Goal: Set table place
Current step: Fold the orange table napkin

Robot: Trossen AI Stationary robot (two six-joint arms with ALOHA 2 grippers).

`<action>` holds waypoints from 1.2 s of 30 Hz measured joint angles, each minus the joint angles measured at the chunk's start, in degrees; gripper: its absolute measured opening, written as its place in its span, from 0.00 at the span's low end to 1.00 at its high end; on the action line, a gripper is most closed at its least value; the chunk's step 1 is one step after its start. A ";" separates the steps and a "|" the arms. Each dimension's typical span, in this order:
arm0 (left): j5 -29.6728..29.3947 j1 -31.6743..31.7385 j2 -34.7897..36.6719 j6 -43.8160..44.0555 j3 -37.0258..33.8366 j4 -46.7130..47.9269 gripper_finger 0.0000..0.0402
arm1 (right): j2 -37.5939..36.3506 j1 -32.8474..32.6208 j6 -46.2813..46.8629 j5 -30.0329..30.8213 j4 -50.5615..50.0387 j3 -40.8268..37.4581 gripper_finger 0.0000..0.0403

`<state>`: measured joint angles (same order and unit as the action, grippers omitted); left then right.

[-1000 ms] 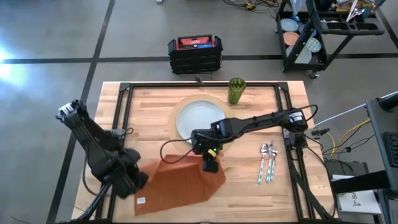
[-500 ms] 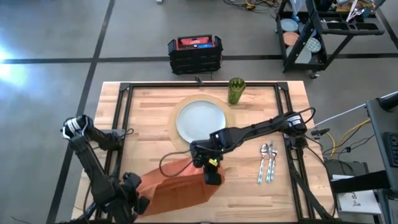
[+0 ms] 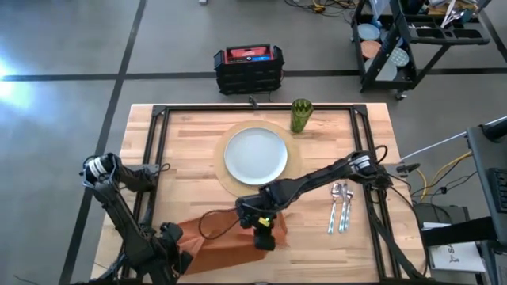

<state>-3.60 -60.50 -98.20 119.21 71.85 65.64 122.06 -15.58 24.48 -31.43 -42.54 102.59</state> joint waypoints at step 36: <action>-14.72 -2.77 0.92 0.80 -0.26 -6.01 0.00 | -5.79 -1.62 4.32 25.19 -12.32 -7.93 0.24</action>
<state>-18.32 -63.26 -97.28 120.01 71.59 59.63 116.27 -17.21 28.80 -6.24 -54.86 94.65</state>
